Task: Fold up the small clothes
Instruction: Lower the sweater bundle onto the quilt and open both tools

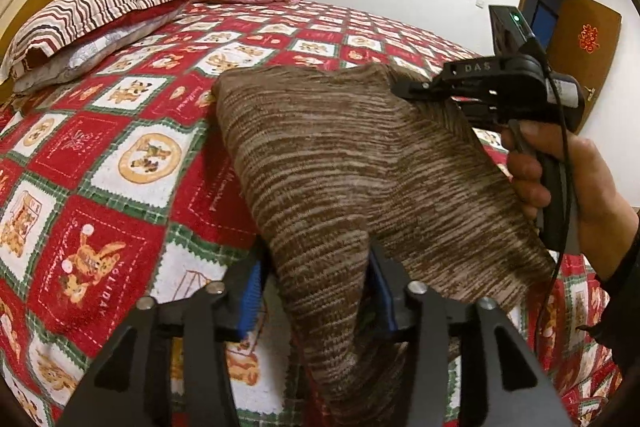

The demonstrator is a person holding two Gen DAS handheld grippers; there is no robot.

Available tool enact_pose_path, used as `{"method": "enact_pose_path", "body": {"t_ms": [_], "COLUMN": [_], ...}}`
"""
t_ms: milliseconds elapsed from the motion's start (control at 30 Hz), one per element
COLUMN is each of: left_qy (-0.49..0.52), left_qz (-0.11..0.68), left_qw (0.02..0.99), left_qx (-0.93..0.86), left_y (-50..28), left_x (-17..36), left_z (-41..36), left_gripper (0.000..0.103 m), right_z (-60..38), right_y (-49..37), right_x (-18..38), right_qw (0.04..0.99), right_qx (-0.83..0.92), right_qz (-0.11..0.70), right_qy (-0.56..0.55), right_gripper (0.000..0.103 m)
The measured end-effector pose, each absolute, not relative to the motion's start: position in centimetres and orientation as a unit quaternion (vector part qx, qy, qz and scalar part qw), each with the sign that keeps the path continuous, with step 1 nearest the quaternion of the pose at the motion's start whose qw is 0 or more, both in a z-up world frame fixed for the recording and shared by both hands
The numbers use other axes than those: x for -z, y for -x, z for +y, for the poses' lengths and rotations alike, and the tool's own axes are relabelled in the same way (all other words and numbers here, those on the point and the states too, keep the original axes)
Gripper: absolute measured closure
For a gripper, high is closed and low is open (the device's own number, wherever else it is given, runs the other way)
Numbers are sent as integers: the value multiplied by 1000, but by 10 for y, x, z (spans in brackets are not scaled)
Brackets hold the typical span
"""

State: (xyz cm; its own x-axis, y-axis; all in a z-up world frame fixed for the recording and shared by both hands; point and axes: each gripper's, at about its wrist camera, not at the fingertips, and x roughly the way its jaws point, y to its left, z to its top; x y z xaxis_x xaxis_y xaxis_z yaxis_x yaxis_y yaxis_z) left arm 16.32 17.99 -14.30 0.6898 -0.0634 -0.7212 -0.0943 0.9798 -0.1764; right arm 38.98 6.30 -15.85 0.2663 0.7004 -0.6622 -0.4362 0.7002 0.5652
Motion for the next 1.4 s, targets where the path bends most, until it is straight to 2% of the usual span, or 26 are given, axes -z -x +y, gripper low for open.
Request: {"method": "enact_pose_path", "body": {"t_ms": [133, 200, 333, 433, 533, 733, 867, 1000, 1133, 1333, 1367, 1400], "left_qy": [101, 98, 95, 95, 93, 80, 66, 62, 57, 52, 46, 45], "left_qz": [389, 383, 378, 383, 390, 388, 373, 348, 332, 354, 358, 361], "left_qw": [916, 918, 920, 918, 915, 917, 924, 933, 936, 925, 923, 922], "left_qx": [-14, -16, -28, -33, -39, -45, -55, -73, -100, -126, -132, -134], "left_y": [-164, -163, -160, -161, -162, -160, -160, -164, -181, -217, -220, -221], "left_x": [146, 146, 147, 147, 146, 137, 127, 113, 110, 129, 132, 134], "left_z": [182, 182, 182, 184, 185, 185, 187, 199, 216, 230, 230, 229], "left_gripper": [39, 38, 30, 23, 21, 20, 13, 0, 0, 0, 0, 0], "right_z": [60, 57, 55, 50, 45, 38, 26, 9, -6, -4, -4, -3], "right_y": [-388, -390, -390, -389, -386, -370, -355, -329, -293, -254, -251, -248], "right_x": [165, 170, 172, 175, 177, 169, 165, 157, 150, 160, 160, 159], "right_qw": [789, 787, 785, 781, 779, 789, 787, 789, 786, 787, 790, 791], "right_qx": [-354, -351, -349, -344, -345, -337, -339, -344, -365, -369, -367, -364], "right_qz": [486, 489, 491, 498, 498, 493, 495, 490, 485, 488, 485, 486], "right_qy": [-125, -134, -146, -155, -161, -144, -143, -135, -118, -79, -75, -70], "right_gripper": [85, 85, 84, 71, 69, 58, 56, 56, 55, 55, 65, 81]}}
